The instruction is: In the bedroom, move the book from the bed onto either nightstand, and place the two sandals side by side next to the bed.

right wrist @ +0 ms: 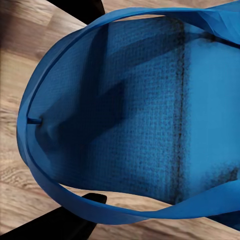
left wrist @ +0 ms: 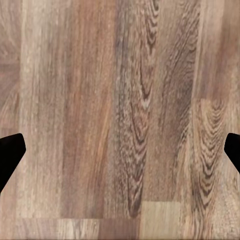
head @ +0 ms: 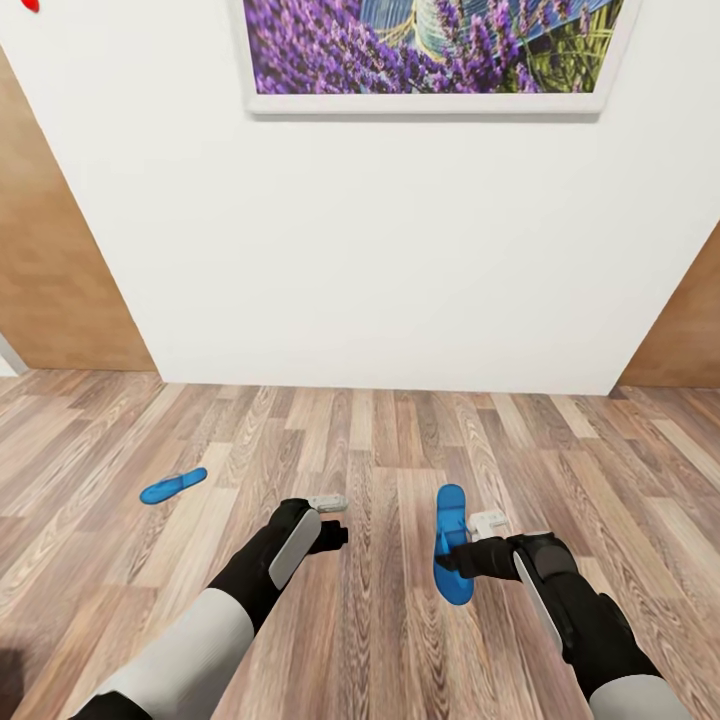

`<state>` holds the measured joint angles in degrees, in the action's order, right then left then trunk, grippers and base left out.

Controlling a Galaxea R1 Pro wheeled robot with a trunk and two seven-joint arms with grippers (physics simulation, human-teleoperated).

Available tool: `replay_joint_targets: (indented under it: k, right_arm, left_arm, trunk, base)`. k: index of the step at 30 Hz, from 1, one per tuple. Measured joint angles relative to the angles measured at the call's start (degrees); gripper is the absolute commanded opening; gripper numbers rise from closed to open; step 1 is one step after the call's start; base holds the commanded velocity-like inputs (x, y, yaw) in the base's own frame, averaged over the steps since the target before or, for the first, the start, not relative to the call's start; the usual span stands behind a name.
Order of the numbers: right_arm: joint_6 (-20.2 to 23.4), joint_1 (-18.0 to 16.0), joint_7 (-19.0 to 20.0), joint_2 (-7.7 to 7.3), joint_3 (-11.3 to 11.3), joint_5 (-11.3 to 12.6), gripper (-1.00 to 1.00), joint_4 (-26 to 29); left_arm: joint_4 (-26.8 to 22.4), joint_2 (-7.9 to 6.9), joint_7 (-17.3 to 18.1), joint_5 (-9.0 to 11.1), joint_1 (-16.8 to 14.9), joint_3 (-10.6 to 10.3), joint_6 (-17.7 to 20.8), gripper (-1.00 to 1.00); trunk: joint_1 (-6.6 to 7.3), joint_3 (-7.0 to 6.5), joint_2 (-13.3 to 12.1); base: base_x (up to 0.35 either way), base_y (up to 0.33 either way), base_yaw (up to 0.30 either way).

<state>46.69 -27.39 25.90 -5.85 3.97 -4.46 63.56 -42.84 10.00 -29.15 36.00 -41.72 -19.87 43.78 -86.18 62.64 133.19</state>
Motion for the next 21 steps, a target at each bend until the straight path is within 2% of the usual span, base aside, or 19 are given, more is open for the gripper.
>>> replay_joint_targets:
  k: [21]
  right_arm:
    - [0.0,0.0,0.0,0.0,0.0,0.0,-1.0,0.0]
  left_arm:
    - [0.0,0.0,0.0,0.0,0.0,-0.1,0.0,1.0]
  trunk:
    - [0.0,0.0,0.0]
  base:
    - [0.074,0.0,0.0]
